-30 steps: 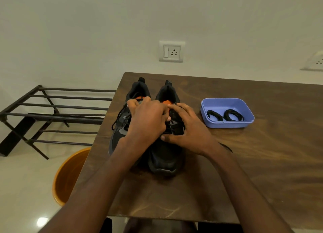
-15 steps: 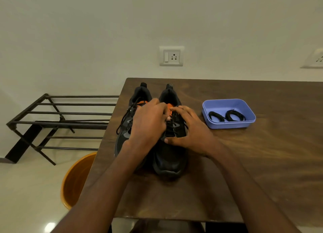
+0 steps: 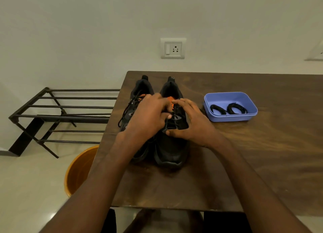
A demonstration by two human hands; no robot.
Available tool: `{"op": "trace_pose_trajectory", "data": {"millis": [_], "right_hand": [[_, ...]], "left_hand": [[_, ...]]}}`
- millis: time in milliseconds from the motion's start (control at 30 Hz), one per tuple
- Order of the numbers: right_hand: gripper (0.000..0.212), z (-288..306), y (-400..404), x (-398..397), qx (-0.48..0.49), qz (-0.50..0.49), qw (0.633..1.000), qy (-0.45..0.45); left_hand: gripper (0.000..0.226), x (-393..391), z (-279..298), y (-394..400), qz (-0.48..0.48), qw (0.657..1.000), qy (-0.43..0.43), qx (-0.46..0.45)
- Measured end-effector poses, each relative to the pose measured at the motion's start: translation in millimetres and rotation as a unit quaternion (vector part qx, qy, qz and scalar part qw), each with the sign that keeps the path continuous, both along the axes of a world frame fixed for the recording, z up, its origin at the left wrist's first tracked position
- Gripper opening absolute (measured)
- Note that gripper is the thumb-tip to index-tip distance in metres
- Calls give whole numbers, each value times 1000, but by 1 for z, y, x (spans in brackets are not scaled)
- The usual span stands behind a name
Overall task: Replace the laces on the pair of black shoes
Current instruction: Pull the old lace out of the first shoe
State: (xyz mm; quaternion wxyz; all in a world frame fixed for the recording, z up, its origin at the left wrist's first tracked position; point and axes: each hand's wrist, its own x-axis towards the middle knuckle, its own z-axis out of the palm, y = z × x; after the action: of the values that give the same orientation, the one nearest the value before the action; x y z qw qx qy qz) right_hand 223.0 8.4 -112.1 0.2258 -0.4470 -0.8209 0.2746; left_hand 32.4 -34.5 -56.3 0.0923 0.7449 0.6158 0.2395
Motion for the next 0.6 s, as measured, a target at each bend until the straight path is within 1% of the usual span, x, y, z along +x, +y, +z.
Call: {"op": "trace_pose_trajectory", "data": {"millis": [67, 133, 233, 333, 367, 400, 433, 467, 500, 533, 567, 600], "right_hand": [[106, 0, 0, -1, -3, -1, 1000, -2], [106, 1, -1, -1, -6, -1, 1000, 0], [107, 1, -1, -1, -11, -1, 1000, 6], [106, 3, -2, 0, -14, 1, 1000, 15], [106, 3, -3, 0, -14, 2, 1000, 19], [104, 5, -3, 1, -14, 2, 1000, 26], [103, 6, -4, 1, -14, 2, 999, 34], [101, 7, -4, 2, -15, 2, 999, 41], [100, 8, -5, 2, -18, 3, 999, 44], [99, 9, -5, 2, -19, 3, 999, 45], [99, 9, -6, 2, -19, 4, 999, 44], [99, 8, -6, 2, -19, 5, 999, 44]], "left_hand": [[18, 2, 3, 0, 27, 997, 76, -4], [16, 5, 6, 1, 62, 992, 111, 10], [17, 6, 7, 3, 116, 987, 110, 27], [25, 5, 5, 0, 137, 982, 129, 29], [26, 2, 6, 1, 142, 980, 134, 46], [26, 0, 8, 2, 153, 980, 103, 80], [25, -4, 11, 3, 168, 979, 14, 113], [25, -9, 17, 3, 177, 968, -131, 123], [26, -12, 22, 1, 162, 928, -317, 114], [30, -14, 27, -2, 145, 866, -470, 86], [32, -13, 29, -4, 121, 821, -556, 48], [31, -13, 31, -8, 101, 810, -578, 18]]}}
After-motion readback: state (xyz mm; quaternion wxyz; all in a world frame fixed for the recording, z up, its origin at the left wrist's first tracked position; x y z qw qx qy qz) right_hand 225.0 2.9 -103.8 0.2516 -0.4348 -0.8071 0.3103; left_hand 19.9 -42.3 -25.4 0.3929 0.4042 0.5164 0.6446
